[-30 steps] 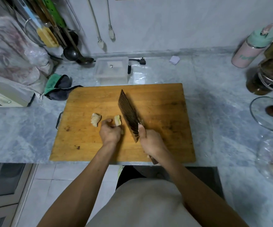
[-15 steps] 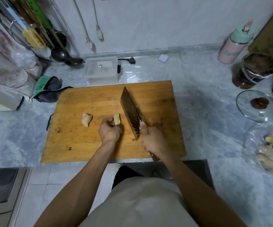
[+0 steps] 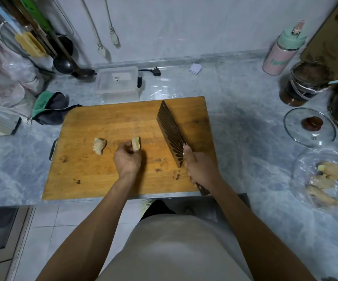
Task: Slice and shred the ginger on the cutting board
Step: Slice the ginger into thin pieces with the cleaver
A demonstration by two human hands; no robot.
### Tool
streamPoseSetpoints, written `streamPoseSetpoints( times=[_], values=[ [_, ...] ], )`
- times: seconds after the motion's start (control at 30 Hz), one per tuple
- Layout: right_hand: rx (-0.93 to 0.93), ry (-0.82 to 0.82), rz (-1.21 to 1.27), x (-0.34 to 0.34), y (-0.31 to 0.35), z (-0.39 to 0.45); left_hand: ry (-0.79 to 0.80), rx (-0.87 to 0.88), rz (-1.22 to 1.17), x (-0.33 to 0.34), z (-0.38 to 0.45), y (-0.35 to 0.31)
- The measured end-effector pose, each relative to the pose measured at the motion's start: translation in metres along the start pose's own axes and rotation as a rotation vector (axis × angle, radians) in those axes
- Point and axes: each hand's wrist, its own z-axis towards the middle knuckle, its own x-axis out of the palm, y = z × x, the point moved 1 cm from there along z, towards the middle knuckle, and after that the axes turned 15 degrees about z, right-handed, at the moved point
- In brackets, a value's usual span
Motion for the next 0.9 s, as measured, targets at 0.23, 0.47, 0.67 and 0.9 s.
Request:
streamPoseSetpoints(
  times=[0.23, 0.47, 0.67, 0.9],
  values=[
    [-0.036, 0.112, -0.026, 0.032, 0.018, 0.005, -0.014, 0.216, 0.13, -0.012, 0.003, 0.014],
    [-0.031, 0.11, -0.122, 0.045, 0.033, 0.018, 0.017, 0.041, -0.042, -0.011, 0.01, 0.027],
    [-0.019, 0.125, -0.188, 0.058, 0.053, 0.024, 0.163, -0.37, -0.56, 0.0, 0.039, 0.025],
    [-0.066, 0.116, -0.249, 0.081, 0.056, 0.032, 0.166, -0.124, -0.364, 0.003, 0.05, 0.023]
  ],
)
